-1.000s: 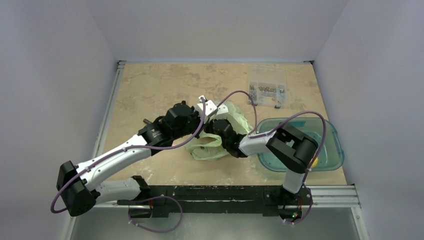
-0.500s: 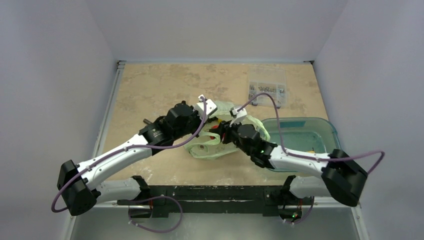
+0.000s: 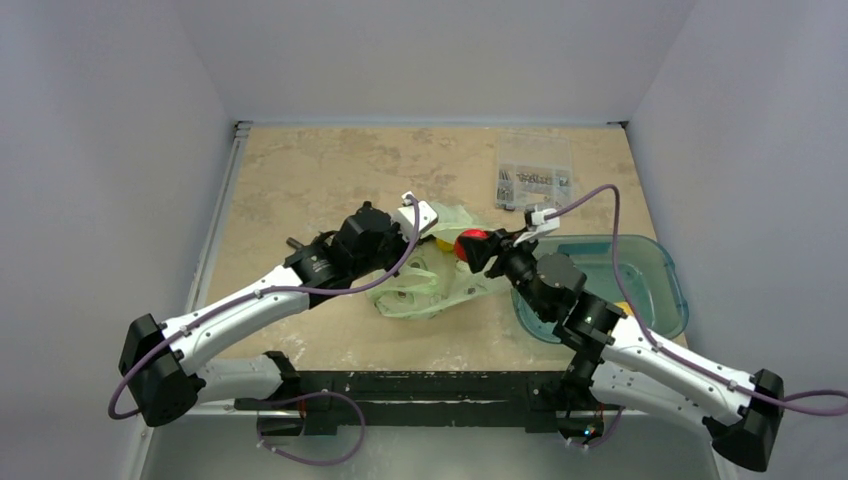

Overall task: Take the fake fruits out of the plastic bag
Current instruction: Take out the fake fruit from the plastic bag, then place the fake fruit in the bin.

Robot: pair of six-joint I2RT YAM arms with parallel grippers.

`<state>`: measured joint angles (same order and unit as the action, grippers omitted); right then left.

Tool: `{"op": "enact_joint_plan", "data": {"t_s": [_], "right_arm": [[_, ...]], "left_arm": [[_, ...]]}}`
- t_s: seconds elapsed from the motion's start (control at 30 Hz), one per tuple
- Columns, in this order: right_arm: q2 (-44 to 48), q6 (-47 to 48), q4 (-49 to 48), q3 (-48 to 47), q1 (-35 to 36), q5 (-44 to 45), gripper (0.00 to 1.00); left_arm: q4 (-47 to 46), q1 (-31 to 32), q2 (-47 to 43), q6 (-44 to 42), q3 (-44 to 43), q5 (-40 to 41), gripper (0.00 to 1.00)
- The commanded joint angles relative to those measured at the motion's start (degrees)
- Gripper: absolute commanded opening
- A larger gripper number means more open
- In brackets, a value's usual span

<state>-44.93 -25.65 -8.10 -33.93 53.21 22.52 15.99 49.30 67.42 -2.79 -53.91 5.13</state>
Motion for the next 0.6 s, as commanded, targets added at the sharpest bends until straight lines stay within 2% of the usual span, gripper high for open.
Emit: {"op": "enact_joint_plan", "data": {"t_s": [0.0,0.13,0.23,0.33,0.43,0.57], "right_arm": [[3.8,-1.6,6.4,-4.8,-0.5,15.6,0.0],[6.6,-0.4,9.0,-7.3,-2.6,19.0,0.0],[6.5,-4.4,18.0,-10.6,-4.1,30.8,0.0],[6.3,-8.2,24.2,-11.1,-6.5,37.1,0.0],[5.4,-12.9,28.9,-10.3,-10.7,35.9,0.0],[1.9,-20.0,32.1,-7.5,-19.9,26.6,0.0]], "left_arm": [[-0.2,0.3,0.2,-0.9,-2.6,-0.6,0.0],[-0.6,0.3,0.3,-1.2,-2.4,-0.4,0.0],[-0.1,0.3,0.9,-1.3,-2.8,-0.4,0.0],[0.4,0.3,0.7,-1.2,-3.2,-0.7,0.0],[0.4,0.3,-0.1,-1.2,-3.1,-0.9,0.0],[0.5,0.3,-1.0,-1.0,-3.0,-1.2,0.0]]}}
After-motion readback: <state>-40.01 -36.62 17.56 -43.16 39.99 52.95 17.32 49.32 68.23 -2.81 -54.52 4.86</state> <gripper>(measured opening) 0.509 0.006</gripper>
